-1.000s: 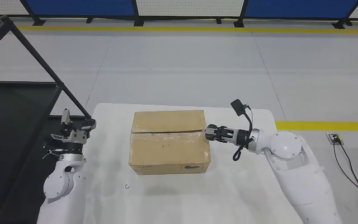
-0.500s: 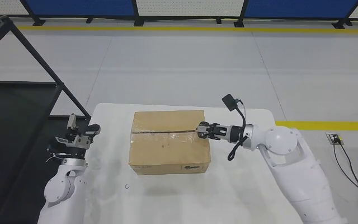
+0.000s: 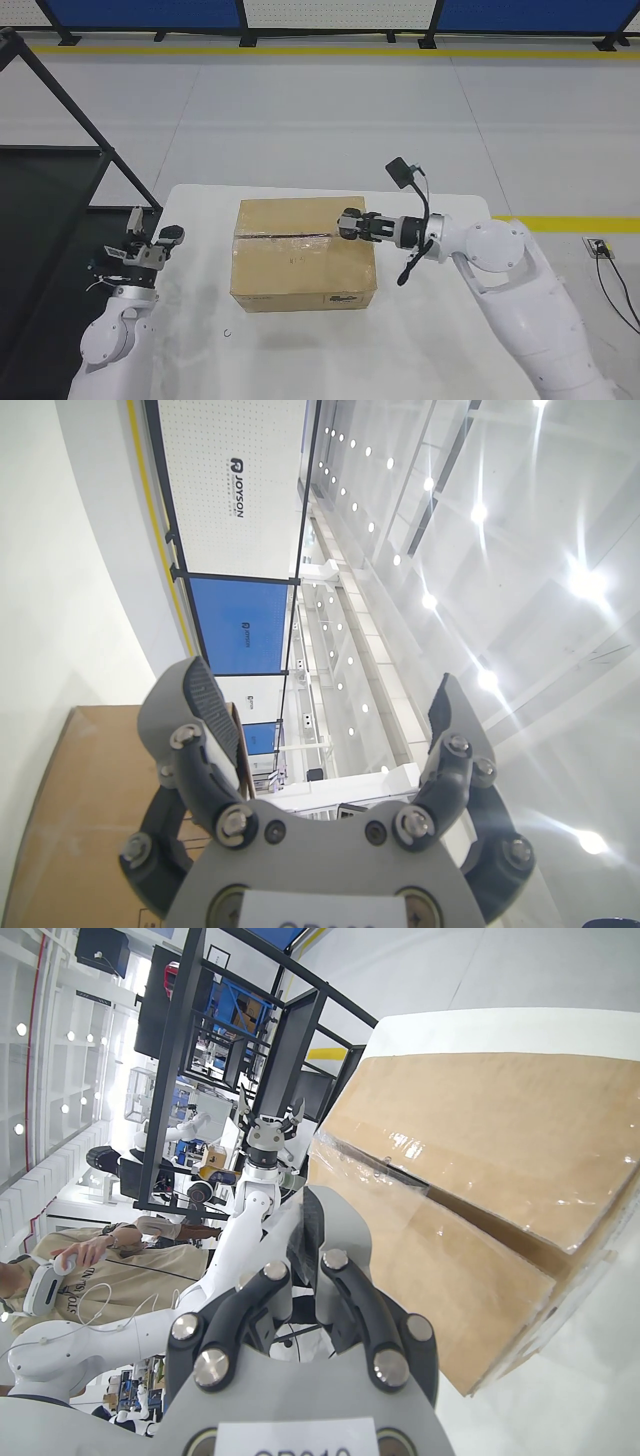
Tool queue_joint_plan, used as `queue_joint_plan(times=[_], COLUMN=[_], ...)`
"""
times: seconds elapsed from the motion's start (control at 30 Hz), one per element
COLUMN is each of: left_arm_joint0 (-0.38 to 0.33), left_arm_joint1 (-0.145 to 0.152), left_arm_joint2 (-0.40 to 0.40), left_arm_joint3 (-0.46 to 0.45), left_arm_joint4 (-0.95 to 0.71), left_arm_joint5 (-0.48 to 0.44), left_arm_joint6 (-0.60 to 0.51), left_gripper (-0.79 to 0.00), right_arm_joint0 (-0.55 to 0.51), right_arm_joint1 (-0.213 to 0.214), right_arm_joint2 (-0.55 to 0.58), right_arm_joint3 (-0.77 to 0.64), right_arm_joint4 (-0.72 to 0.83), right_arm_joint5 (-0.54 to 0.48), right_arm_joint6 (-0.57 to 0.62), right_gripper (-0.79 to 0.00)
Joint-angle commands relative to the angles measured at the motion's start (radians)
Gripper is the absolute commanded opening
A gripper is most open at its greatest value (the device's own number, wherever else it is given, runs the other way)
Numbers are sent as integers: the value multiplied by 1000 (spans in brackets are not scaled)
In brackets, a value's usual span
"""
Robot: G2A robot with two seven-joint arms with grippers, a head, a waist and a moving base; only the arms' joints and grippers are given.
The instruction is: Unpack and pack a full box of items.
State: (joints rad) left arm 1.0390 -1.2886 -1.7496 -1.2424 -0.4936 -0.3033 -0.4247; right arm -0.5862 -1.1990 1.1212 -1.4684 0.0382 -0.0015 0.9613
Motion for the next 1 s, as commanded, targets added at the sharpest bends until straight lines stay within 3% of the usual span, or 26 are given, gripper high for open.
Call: queue_joint_plan(times=[0.0,0.47,0.97], left_arm_joint0=[2,3,45], left_arm_joint1=[1,5,10], left_arm_joint2=[-1,-14,6], left_arm_joint3=[3,5,-33], left_arm_joint4=[-1,-7,11], left_arm_joint5=[-4,2,25], left_arm_joint6=[-1,20,29], left_gripper=[0,0,0], right_arm_joint0=[0,-15,110], right_arm_joint1=[0,-1,-30], right_arm_joint2=[0,-13,-131], right_arm_joint3=[0,-43,-10], right_arm_joint4=[0,-4,-19], right_arm_joint5=[0,-37,-89], right_arm_joint6=[1,-21,-3], right_gripper=[-785,-785,-785])
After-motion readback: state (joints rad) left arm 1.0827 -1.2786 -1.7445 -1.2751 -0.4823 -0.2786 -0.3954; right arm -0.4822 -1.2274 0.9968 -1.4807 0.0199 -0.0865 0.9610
